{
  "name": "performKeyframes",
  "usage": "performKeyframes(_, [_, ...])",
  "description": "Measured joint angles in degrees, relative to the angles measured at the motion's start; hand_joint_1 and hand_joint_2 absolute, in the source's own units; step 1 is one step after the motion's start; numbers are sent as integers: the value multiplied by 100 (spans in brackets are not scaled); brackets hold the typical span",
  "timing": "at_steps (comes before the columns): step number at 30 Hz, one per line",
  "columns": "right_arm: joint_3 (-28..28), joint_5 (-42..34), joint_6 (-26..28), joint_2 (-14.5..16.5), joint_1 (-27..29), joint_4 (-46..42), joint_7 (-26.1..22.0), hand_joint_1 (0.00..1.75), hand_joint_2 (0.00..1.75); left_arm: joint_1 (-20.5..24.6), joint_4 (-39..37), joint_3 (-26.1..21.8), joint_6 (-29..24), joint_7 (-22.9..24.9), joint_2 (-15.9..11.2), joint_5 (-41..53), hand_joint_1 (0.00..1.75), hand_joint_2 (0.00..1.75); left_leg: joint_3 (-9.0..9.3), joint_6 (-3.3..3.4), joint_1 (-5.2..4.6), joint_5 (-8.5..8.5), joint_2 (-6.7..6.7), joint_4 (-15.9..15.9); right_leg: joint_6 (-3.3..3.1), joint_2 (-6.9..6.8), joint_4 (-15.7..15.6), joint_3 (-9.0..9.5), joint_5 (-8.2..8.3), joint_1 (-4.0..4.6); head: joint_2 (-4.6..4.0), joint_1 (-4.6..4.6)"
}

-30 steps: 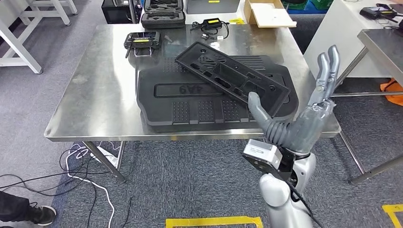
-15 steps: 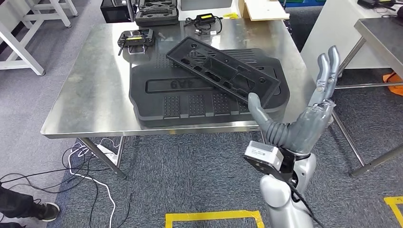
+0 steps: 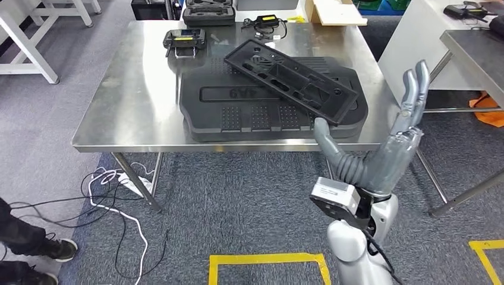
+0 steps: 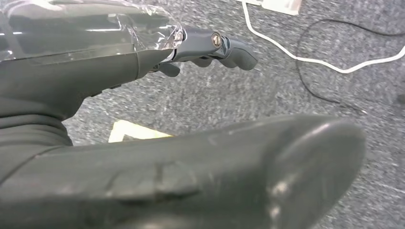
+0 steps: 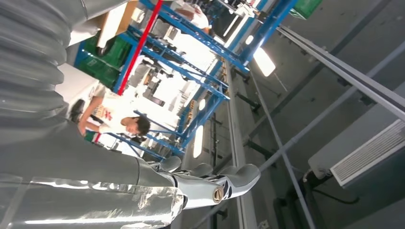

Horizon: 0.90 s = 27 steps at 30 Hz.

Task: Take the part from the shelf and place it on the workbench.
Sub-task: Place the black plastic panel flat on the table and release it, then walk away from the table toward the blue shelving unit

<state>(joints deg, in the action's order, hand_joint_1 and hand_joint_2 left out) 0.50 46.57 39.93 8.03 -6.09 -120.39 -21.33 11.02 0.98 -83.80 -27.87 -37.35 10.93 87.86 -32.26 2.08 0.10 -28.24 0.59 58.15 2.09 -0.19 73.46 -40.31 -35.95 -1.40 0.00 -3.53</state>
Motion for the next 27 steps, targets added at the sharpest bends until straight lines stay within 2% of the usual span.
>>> performKeyframes(1, [0,-1,0,-1,5,0,5,0,175,-3,0,0,-3,0,0,-7,0,0,-71,5,-17,47,5,8,-7,1,159,36,-31,8,0,-8])
performKeyframes(2, [0,-1,0,-1,7,0,10,0,175,-5,0,0,-5,0,0,-10,0,0,-142,7,-34,92,6,19,-27,2,110,172,54,18,0,-13])
performKeyframes(3, [0,-1,0,-1,8,-1,15,0,175,-5,0,0,-7,0,0,-9,0,0,-205,5,-49,134,6,29,-64,3,-138,404,197,33,0,-17])
performKeyframes(4, [0,-3,0,-1,7,-2,23,0,175,-6,0,0,-7,0,2,-5,0,0,-253,0,-57,175,3,42,-116,5,-532,709,320,57,0,-21])
performKeyframes(5, [0,-5,0,-1,5,-4,29,0,175,-5,0,0,-7,0,5,0,0,0,-293,-14,-70,212,1,55,-170,5,-981,1012,376,85,0,-26])
performKeyframes(6, [0,-8,0,-1,5,-8,34,0,175,-5,0,0,-7,0,8,5,0,0,-316,-37,-73,254,-1,60,-211,9,-1330,1231,385,113,0,-27])
performKeyframes(7, [0,-12,0,-2,6,-12,37,0,175,-5,0,0,-7,0,10,8,0,0,-327,-66,-69,297,-1,58,-238,12,-1555,1355,376,139,0,-29])
performKeyframes(8, [0,-15,0,-2,8,-15,37,0,175,-5,0,0,-7,0,11,10,0,0,-337,-101,-65,343,0,49,-252,14,-1653,1385,374,157,0,-33])
performKeyframes(10, [0,-22,0,-3,11,-17,37,0,175,-6,0,0,-7,0,10,15,0,0,-364,-170,-63,362,-13,64,-284,0,-1712,1329,477,136,0,-35])
performKeyframes(11, [0,-26,0,-3,10,-17,37,0,175,-8,0,0,-7,0,9,18,0,0,-408,-209,-63,252,-25,151,-311,-12,-1740,1288,537,115,0,-19])
performKeyframes(12, [0,-30,0,-3,10,-17,39,0,175,-10,0,0,-7,0,8,21,0,0,-479,-249,-59,34,-37,347,-340,-27,-1763,1225,604,91,0,9])
performKeyframes(14, [0,-33,0,-3,16,-17,50,0,175,-12,0,0,-7,0,7,25,0,0,-648,-322,-19,-524,-45,981,-375,-43,-1742,1067,716,85,0,61])
performKeyframes(15, [0,-33,0,-4,24,-17,60,0,175,-12,0,0,-7,0,7,26,0,0,-700,-351,2,-705,-45,1318,-376,-50,-1724,975,769,84,0,75])
performKeyframes(16, [0,-32,0,-4,33,-17,70,0,175,-12,0,0,-7,0,6,27,0,0,-689,-373,20,-739,-44,1537,-366,-55,-1701,883,823,81,0,79])
performKeyframes(17, [0,-30,0,-5,41,-17,81,0,175,-11,0,0,-7,0,5,28,0,0,-604,-390,38,-654,-43,1600,-351,-60,-1673,786,874,74,0,83])
performKeyframes(18, [0,-27,0,-6,46,-17,93,0,175,-11,0,0,-6,0,4,31,0,0,-428,-404,54,-491,-43,1467,-330,-62,-1635,688,919,64,0,86])
performKeyframes(19, [0,-25,0,-7,49,-17,103,0,175,-8,0,0,-4,0,4,35,0,0,-174,-412,70,-341,-43,1167,-305,-62,-1590,600,956,53,0,90])
performKeyframes(20, [0,-20,0,-7,50,-18,109,0,175,-4,0,0,-2,0,3,40,0,0,108,-417,79,-282,-46,765,-279,-61,-1535,520,984,51,0,93])
performKeyframes(21, [0,-13,0,-8,50,-19,114,0,175,0,0,0,2,0,3,46,0,0,354,-398,76,-301,-51,383,-249,-60,-1484,459,1010,52,0,93])
performKeyframes(22, [0,-5,0,-8,50,-19,116,0,175,2,0,0,5,0,3,51,0,0,513,-373,68,-361,-57,105,-215,-60,-1445,418,1042,56,0,95])
performKeyframes(23, [1,1,0,-8,51,-20,120,0,175,1,0,0,8,0,2,57,0,0,577,-336,52,-416,-63,-46,-175,-60,-1425,391,1083,62,0,92])
performKeyframes(25, [2,6,0,-12,55,-20,130,0,175,-8,0,0,11,1,3,65,0,0,514,-230,50,-381,-55,-95,-89,-57,-1406,352,1128,52,0,90])
performKeyframes(26, [2,6,0,-15,58,-20,139,0,175,-9,0,0,11,2,4,69,0,0,458,-166,53,-332,-42,-98,-59,-51,-1342,311,1038,46,0,81])
performKeyframes(27, [2,7,0,-20,63,-20,148,0,175,-8,0,0,12,2,4,75,0,0,391,-103,59,-277,-25,-108,-39,-45,-1176,238,837,38,0,70])
